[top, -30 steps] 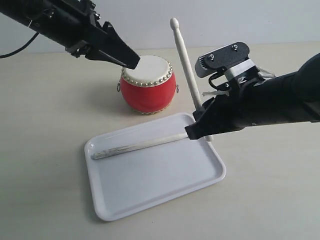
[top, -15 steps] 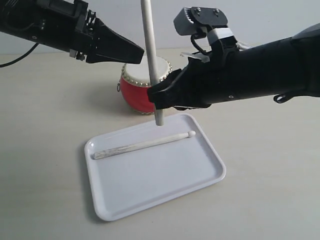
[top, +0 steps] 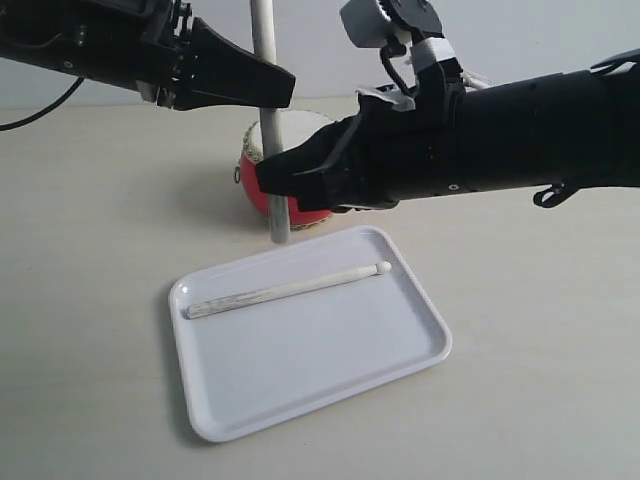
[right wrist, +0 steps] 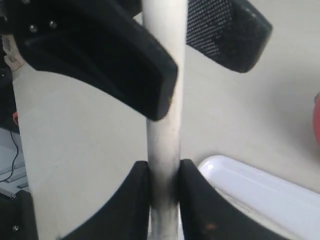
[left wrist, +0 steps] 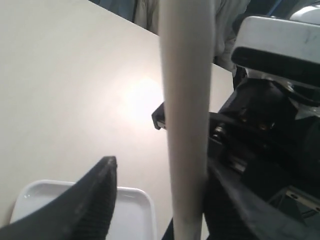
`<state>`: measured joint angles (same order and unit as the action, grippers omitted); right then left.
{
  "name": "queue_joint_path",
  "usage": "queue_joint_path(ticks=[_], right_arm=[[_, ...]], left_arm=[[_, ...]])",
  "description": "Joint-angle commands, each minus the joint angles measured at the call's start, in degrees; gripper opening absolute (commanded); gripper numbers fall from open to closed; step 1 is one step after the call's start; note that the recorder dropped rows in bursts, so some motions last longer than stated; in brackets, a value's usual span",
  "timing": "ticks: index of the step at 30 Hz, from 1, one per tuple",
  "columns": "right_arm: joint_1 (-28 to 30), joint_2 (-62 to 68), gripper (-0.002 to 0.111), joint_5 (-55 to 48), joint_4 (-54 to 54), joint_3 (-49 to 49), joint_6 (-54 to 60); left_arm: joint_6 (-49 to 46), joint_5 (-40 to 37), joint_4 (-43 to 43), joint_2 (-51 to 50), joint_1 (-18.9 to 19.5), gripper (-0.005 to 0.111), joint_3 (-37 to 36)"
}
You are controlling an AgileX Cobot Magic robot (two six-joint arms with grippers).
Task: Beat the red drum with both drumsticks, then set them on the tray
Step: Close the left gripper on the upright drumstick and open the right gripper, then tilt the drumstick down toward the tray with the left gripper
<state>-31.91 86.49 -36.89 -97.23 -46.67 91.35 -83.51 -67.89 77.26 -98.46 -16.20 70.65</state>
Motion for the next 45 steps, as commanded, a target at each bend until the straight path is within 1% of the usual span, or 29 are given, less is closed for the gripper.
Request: queue_joint_path(ticks=[1,3,7,9,11,14,16,18,19,24,26,27,31,34,35,39,43,44,45], right_arm=[[-0.1,-0.5,0.0,-4.9,-2.7,-0.5,4.7],[-0.1,-0.5,0.0,-5.0,-2.7,-0.6,4.8],[-0.1,-0.5,0.0,-3.4,-2.7,-0.6,4.7],[-0.1,-0.5,0.0,-3.1,-2.7,-0.6,4.5],[-0.1,-0.5,0.0,-3.1,-2.7,-0.6,4.5],[-0.1,-0.5,0.001,-3.2,-2.7,-0.6,3.2],[-0.1,-0.5,0.007,-3.3,-2.7,-0.6,3.2],[-0.1,-0.5,0.02,-3.5,-2.7,-0.6,3.2],[-0.1,-0.5,0.029,-3.5,-2.7,-0.6,3.2],[-0.1,-0.5,0.086,-3.5,-2.7,-0.6,2.3],[-0.1,-0.5,0.1,-3.4,-2.7,-0.6,2.0],[-0.1,-0.5,0.105,-2.9,-2.7,-0.6,1.9],[-0.1,-0.7,0.105,-1.0,-2.7,-0.6,1.9],[1.1,-2.2,0.105,1.2,-2.4,-0.6,0.9],[1.6,-2.9,0.105,1.6,-0.9,-0.6,-0.3],[4.7,-7.5,0.105,5.1,8.4,-0.6,-9.4],[9.1,-12.8,0.105,7.9,20.7,-0.2,-20.1],[11.2,-15.3,0.105,9.9,25.2,0.4,-24.7],[12.3,-16.6,0.105,11.7,27.6,1.0,-27.1]], left_arm=[[-0.4,0.2,1.4,-0.1,0.2,0.05,0.0],[-0.4,0.2,1.4,-0.1,0.2,0.049,0.0],[-0.2,-0.2,1.4,-0.1,0.2,0.027,0.0],[-0.2,-0.2,1.4,-0.1,0.2,0.012,0.0],[-0.2,-0.2,1.4,-0.1,0.2,0.0,0.0],[-0.1,-0.2,1.4,-0.1,0.2,0.0,0.0],[-0.1,-0.2,1.4,-0.1,0.2,0.0,0.0],[-0.1,-0.2,1.4,-0.1,0.2,0.0,0.0],[-0.1,-0.2,1.4,-0.1,0.2,0.0,0.0],[0.0,-0.2,1.4,-0.1,0.2,0.0,0.0],[0.0,0.0,1.4,-0.1,0.2,0.0,0.0],[0.2,0.2,1.4,-0.1,0.2,0.0,0.0],[3.0,1.1,-0.5,-0.1,0.2,0.0,0.0],[7.0,3.0,-5.5,-0.1,0.2,0.0,0.0],[8.2,3.9,-6.6,-0.1,0.2,0.0,0.0],[14.1,7.4,-12.6,-0.1,0.2,0.0,0.0],[17.9,7.7,-16.4,-0.1,0.0,0.0,0.0],[20.3,8.7,-20.3,-0.1,-1.3,0.0,0.0],[21.5,9.4,-21.8,-0.1,-2.2,0.0,0.0]])
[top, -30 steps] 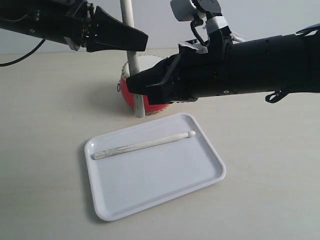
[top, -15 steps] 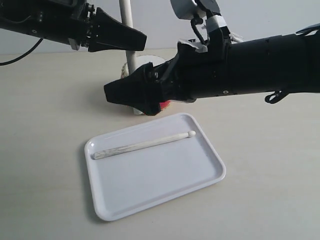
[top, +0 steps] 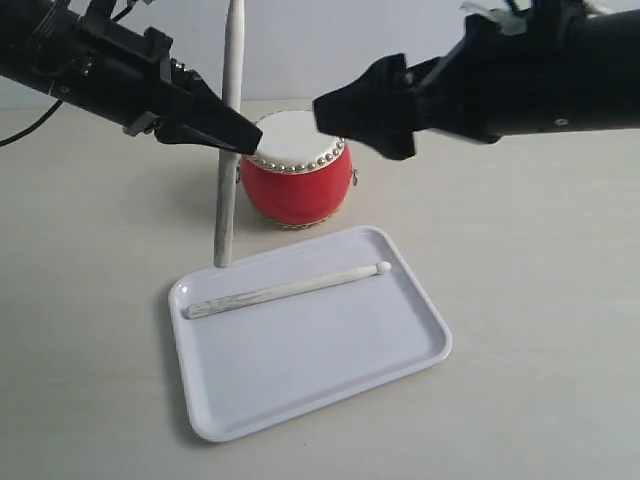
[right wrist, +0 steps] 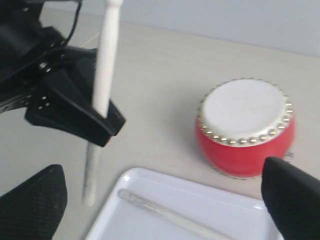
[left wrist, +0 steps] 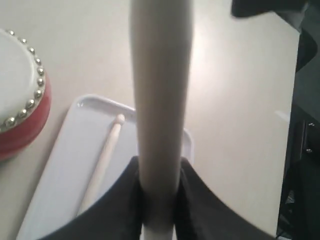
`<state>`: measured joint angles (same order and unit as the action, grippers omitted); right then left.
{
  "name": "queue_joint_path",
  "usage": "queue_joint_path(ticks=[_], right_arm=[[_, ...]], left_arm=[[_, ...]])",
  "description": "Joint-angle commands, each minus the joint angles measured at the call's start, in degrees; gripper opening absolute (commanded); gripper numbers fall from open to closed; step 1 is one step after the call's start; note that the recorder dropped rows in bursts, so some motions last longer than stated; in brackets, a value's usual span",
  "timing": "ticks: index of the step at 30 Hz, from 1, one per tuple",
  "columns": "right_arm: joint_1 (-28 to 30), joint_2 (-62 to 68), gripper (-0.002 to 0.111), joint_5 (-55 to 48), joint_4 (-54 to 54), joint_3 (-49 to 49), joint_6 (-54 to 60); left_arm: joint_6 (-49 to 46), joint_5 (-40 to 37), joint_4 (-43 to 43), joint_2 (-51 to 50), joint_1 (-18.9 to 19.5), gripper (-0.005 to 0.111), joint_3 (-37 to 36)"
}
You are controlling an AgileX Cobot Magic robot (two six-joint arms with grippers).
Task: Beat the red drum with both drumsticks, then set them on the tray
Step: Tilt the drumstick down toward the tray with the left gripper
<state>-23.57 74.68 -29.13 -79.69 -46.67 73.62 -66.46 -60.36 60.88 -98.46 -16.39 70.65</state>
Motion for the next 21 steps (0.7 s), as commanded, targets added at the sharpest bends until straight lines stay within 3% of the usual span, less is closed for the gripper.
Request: queue_joint_path(ticks=[1,4,6,8,12,21], right_arm=[[5.9,-7.4,0.105,9.1,14.2,2.2,-14.8],[9.1,-10.7,0.105,16.2,22.4,4.4,-23.4],[10.6,-11.4,0.105,17.4,25.9,5.2,-26.9],[10.6,-11.0,0.105,17.2,26.0,5.2,-26.9],[10.6,-10.9,0.105,17.1,26.1,5.2,-26.9],[10.6,-10.9,0.105,16.9,27.0,5.2,-26.9]], left_arm=[[9.5,4.5,-12.1,-0.1,-5.0,0.0,0.0],[19.8,7.8,-26.1,-0.6,-12.2,0.0,0.9],[32.7,6.4,-40.4,-4.1,-19.1,0.0,5.5],[39.5,2.5,-48.2,-8.6,-22.6,0.0,9.7],[40.7,-7.7,-50.3,-17.9,-26.4,0.0,17.9],[43.4,-9.6,-59.0,-25.8,-32.1,0.0,26.7]])
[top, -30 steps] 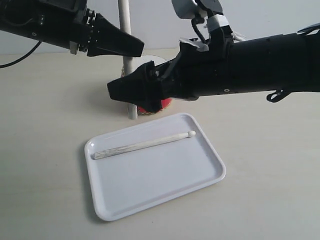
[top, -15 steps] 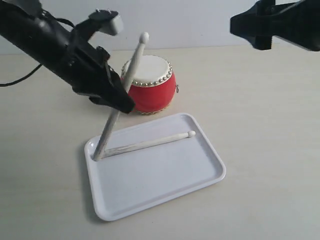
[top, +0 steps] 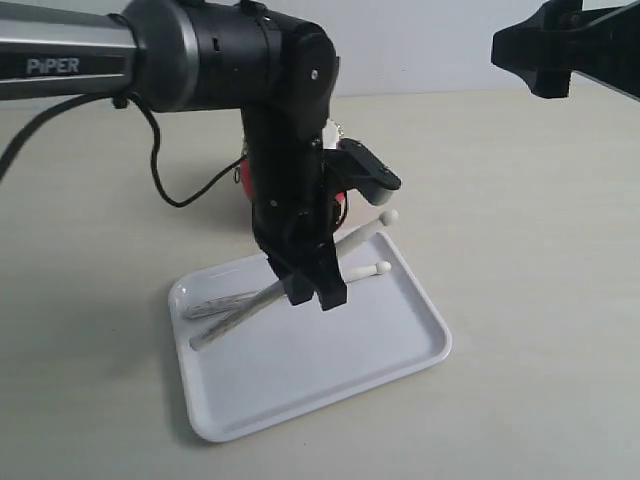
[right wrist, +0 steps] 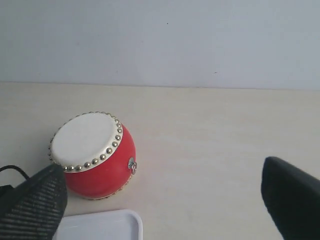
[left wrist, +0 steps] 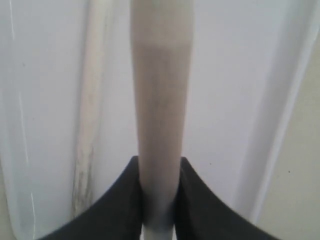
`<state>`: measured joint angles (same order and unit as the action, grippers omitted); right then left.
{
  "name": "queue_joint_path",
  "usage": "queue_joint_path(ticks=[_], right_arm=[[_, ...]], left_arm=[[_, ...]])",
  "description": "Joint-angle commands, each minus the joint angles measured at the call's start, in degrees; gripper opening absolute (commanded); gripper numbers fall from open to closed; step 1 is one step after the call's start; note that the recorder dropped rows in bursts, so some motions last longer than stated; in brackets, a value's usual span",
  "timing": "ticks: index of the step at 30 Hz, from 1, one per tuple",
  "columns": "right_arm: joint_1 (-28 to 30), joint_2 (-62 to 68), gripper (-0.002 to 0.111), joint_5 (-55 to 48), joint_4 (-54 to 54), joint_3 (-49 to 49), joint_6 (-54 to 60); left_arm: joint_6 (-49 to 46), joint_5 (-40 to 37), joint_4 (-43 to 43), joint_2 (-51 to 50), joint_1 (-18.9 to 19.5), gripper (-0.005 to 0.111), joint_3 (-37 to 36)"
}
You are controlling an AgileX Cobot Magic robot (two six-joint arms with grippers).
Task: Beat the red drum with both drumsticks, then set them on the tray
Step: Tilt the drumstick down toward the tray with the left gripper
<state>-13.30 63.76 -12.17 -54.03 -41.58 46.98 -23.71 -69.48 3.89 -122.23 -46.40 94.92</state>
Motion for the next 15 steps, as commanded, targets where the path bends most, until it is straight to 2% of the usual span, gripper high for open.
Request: queue_joint_path(ticks=[1,10,15], right_arm=[[0.4,0.0,0.105,-0.1,1.3,0.1,-0.2],[0.4,0.0,0.105,-0.1,1.3,0.1,-0.2],[0.4,0.0,0.105,-0.1,1.3,0.1,-0.2]], left_arm=[[0.7,-0.5,-2.6,-2.6,-2.4,0.0,2.7],[0.4,-0.5,-7.8,-6.5,-3.2,0.0,2.7],[0.2,-0.5,-7.8,-6.6,-3.3,0.0,2.7]])
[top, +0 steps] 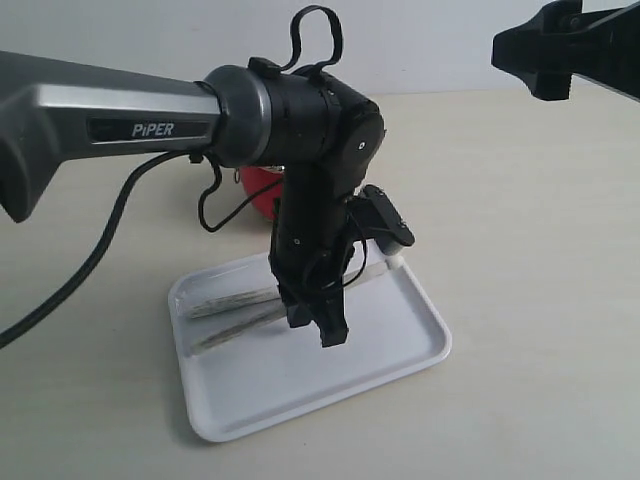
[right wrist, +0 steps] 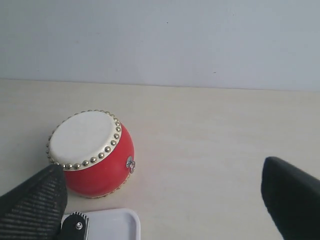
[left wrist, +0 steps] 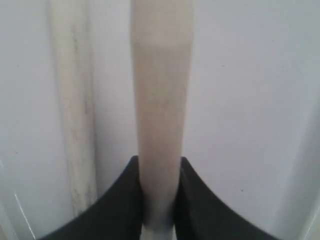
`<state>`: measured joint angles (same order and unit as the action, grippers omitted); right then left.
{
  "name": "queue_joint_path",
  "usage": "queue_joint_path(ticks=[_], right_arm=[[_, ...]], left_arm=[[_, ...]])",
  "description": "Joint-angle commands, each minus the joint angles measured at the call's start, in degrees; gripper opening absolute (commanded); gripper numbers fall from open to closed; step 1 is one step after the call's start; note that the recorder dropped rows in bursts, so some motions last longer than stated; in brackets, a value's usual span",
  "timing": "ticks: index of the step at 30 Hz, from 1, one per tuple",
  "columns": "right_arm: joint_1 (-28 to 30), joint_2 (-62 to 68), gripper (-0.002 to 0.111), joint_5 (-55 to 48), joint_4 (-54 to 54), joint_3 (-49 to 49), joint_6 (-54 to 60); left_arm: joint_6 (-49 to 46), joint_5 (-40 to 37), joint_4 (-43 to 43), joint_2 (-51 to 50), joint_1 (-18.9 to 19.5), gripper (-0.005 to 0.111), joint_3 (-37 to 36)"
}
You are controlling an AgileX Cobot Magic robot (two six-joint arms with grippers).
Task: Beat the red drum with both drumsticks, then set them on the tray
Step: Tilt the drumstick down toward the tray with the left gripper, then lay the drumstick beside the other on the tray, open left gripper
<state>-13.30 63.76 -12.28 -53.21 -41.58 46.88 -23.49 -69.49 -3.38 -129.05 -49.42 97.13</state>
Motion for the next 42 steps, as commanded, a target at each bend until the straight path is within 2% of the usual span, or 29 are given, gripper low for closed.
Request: queue_joint_path(ticks=[1,13,34,37,42], right_arm=[[0.4,0.0,0.105,0.0,0.5,0.1,-0.1],[0.4,0.0,0.105,-0.4,0.5,0.1,-0.1],[0.4,0.0,0.105,-1.6,0.7,0.1,-0.1],[0.4,0.0,0.105,-1.6,0.7,0.1,-0.1],[0.4,0.0,0.105,-2.2,0.7,0.1,-0.1]], left_arm=[[-0.1,-0.5,-0.6,0.3,-0.3,0.0,0.5],[-3.7,-0.5,-0.6,0.2,-2.4,0.0,0.5],[-3.5,-0.5,-0.6,0.2,-2.4,0.001,0.5],[-3.0,-0.5,-0.7,0.2,-2.4,0.012,0.5],[-2.2,-0.5,-1.3,0.2,-2.4,0.045,0.5]])
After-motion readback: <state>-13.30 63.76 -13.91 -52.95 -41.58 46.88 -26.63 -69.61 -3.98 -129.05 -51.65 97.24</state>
